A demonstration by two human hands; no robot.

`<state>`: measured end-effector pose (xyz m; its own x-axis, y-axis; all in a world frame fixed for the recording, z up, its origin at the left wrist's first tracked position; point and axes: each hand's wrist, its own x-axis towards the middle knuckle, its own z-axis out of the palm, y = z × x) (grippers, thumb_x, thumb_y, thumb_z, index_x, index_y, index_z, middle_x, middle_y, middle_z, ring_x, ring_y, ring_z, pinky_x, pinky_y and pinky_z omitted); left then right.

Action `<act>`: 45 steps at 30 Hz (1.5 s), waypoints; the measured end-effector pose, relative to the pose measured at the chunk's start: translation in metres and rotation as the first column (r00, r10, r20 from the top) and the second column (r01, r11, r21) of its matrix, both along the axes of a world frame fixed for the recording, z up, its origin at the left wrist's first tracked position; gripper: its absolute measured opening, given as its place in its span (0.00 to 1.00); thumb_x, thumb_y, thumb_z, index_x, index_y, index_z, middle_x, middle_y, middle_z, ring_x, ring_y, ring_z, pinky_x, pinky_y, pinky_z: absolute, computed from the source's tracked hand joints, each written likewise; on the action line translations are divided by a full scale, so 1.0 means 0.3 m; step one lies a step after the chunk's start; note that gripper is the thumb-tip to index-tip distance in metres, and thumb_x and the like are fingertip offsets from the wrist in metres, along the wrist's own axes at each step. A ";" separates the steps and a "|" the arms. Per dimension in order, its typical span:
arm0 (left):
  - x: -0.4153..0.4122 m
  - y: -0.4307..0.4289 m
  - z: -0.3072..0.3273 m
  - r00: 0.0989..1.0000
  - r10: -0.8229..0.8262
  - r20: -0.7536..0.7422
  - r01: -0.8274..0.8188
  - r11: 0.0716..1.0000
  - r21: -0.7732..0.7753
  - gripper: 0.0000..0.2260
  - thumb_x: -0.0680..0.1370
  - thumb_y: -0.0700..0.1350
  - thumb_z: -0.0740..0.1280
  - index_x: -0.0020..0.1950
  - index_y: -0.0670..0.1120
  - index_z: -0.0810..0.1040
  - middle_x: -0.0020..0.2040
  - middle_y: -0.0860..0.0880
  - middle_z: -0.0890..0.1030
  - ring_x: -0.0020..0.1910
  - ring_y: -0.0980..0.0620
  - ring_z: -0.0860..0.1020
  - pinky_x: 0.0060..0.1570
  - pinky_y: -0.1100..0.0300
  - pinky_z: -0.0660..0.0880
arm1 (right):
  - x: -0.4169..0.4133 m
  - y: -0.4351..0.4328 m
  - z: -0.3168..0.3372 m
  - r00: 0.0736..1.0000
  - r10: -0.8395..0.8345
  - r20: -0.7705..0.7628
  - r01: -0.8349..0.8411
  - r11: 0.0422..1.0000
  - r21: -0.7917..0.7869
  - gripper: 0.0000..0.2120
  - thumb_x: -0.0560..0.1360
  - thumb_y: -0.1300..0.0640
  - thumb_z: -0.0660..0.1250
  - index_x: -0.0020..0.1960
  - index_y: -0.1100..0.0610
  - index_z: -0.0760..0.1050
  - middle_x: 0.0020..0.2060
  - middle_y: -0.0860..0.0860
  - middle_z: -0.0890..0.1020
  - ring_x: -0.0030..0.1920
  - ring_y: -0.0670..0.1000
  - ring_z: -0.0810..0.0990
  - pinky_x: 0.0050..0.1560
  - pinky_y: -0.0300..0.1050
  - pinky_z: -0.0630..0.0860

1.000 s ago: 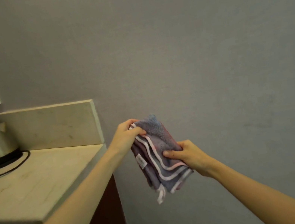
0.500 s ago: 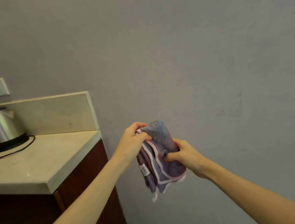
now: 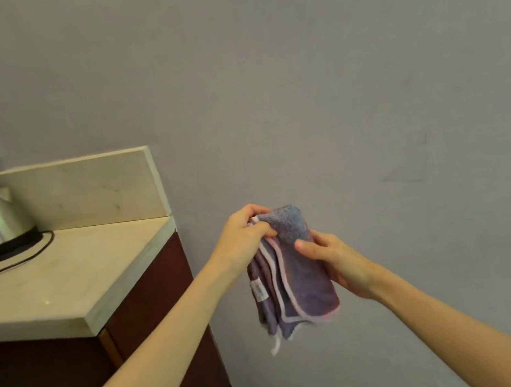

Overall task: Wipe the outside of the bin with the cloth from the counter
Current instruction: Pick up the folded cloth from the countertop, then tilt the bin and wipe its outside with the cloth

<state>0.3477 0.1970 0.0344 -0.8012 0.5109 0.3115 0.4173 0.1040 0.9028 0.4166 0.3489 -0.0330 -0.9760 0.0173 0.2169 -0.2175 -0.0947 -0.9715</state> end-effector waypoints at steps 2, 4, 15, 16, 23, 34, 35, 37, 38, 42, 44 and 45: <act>-0.034 -0.011 -0.026 1.000 -0.001 0.012 0.001 1.000 -0.024 0.12 0.69 0.28 0.65 0.50 0.40 0.77 0.40 0.45 0.76 0.41 0.52 0.73 0.36 0.69 0.70 | -0.034 -0.028 -0.034 0.994 -0.106 0.008 0.105 0.991 0.083 0.12 0.72 0.58 0.70 0.55 0.54 0.78 0.50 0.50 0.85 0.52 0.49 0.82 0.47 0.39 0.77; -0.069 -0.021 -0.060 0.999 -0.017 0.032 0.018 0.999 -0.049 0.13 0.69 0.28 0.65 0.50 0.40 0.77 0.40 0.45 0.76 0.40 0.53 0.73 0.35 0.71 0.70 | -0.071 -0.058 -0.072 0.985 -0.174 0.019 0.170 0.974 0.150 0.11 0.71 0.64 0.70 0.53 0.56 0.79 0.47 0.52 0.85 0.48 0.49 0.83 0.46 0.41 0.79; -0.239 -0.078 -0.329 0.999 -0.033 -0.012 0.031 0.992 -0.121 0.12 0.74 0.33 0.63 0.55 0.43 0.74 0.44 0.45 0.78 0.44 0.50 0.75 0.48 0.56 0.72 | -0.217 -0.164 -0.260 0.914 -0.403 -0.039 0.402 0.892 0.205 0.14 0.68 0.67 0.65 0.45 0.49 0.78 0.35 0.38 0.84 0.36 0.36 0.79 0.37 0.31 0.73; -0.248 -0.080 -0.351 1.000 -0.025 -0.010 0.023 0.992 -0.121 0.13 0.75 0.34 0.64 0.58 0.43 0.74 0.46 0.45 0.78 0.45 0.50 0.76 0.48 0.56 0.72 | -0.219 -0.166 -0.275 0.905 -0.423 -0.036 0.422 0.887 0.184 0.13 0.67 0.66 0.65 0.45 0.50 0.78 0.35 0.39 0.84 0.36 0.37 0.79 0.36 0.32 0.74; -0.222 -0.040 -0.532 0.971 0.005 0.239 -0.022 0.997 0.070 0.12 0.77 0.37 0.63 0.60 0.38 0.71 0.49 0.47 0.76 0.50 0.50 0.75 0.43 0.66 0.73 | -0.185 -0.099 -0.416 0.825 -0.566 -0.003 0.564 0.822 0.076 0.10 0.69 0.70 0.66 0.38 0.56 0.77 0.29 0.43 0.81 0.30 0.39 0.76 0.33 0.36 0.74; -0.113 0.102 -1.260 0.928 0.105 0.358 -0.087 0.994 -0.066 0.10 0.80 0.42 0.60 0.59 0.43 0.75 0.49 0.51 0.80 0.50 0.53 0.78 0.42 0.64 0.73 | -0.068 0.087 -1.006 0.759 -0.646 0.077 0.641 0.763 0.085 0.07 0.70 0.68 0.68 0.38 0.58 0.77 0.30 0.48 0.80 0.28 0.39 0.76 0.29 0.34 0.73; -0.111 0.112 -1.329 0.931 0.111 0.348 -0.087 0.993 -0.084 0.09 0.80 0.42 0.59 0.58 0.44 0.75 0.49 0.51 0.80 0.51 0.52 0.78 0.43 0.63 0.73 | -0.065 0.100 -1.067 0.758 -0.647 0.091 0.642 0.763 0.075 0.05 0.70 0.68 0.68 0.39 0.59 0.77 0.31 0.49 0.81 0.29 0.40 0.77 0.30 0.35 0.74; -0.115 0.130 -1.465 0.935 0.114 0.335 -0.080 0.990 -0.114 0.09 0.80 0.42 0.59 0.57 0.46 0.75 0.49 0.50 0.80 0.52 0.51 0.78 0.45 0.60 0.73 | -0.066 0.120 -1.187 0.763 -0.637 0.113 0.633 0.771 0.068 0.03 0.70 0.67 0.68 0.40 0.61 0.78 0.31 0.50 0.81 0.31 0.43 0.78 0.30 0.37 0.75; -0.118 0.138 -1.530 0.937 0.116 0.330 -0.079 0.989 -0.121 0.08 0.80 0.42 0.58 0.56 0.46 0.75 0.49 0.50 0.80 0.52 0.51 0.78 0.46 0.59 0.73 | -0.067 0.129 -1.249 0.765 -0.634 0.118 0.630 0.773 0.070 0.02 0.69 0.67 0.68 0.40 0.62 0.77 0.31 0.50 0.81 0.31 0.44 0.78 0.31 0.37 0.75; -0.145 0.164 -1.781 0.936 0.149 0.320 -0.113 0.985 -0.131 0.08 0.80 0.41 0.58 0.53 0.46 0.76 0.49 0.49 0.80 0.51 0.51 0.78 0.48 0.58 0.73 | -0.079 0.167 -1.498 0.758 -0.641 0.118 0.637 0.767 0.077 0.02 0.69 0.67 0.68 0.40 0.62 0.78 0.31 0.50 0.81 0.31 0.45 0.78 0.30 0.38 0.75; -0.156 0.177 -1.910 0.933 0.149 0.327 -0.103 0.983 -0.153 0.08 0.80 0.41 0.58 0.54 0.45 0.76 0.50 0.48 0.80 0.51 0.51 0.77 0.51 0.57 0.73 | -0.081 0.188 -1.625 0.755 -0.644 0.120 0.638 0.765 0.087 0.02 0.69 0.66 0.69 0.40 0.61 0.78 0.31 0.49 0.82 0.31 0.44 0.78 0.31 0.38 0.76; -0.160 0.183 -1.973 0.933 0.145 0.328 -0.093 0.981 -0.171 0.08 0.80 0.41 0.58 0.55 0.44 0.76 0.51 0.47 0.80 0.52 0.50 0.77 0.53 0.55 0.73 | -0.079 0.199 -1.689 0.748 -0.652 0.121 0.646 0.758 0.093 0.03 0.68 0.66 0.69 0.39 0.60 0.78 0.30 0.48 0.82 0.31 0.43 0.78 0.30 0.37 0.75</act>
<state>0.2998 0.2520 -0.5576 -0.9033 0.4246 -0.0605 0.0669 0.2789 0.9580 0.3931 0.4086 -0.5396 -0.7522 0.6517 0.0974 -0.0758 0.0612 -0.9952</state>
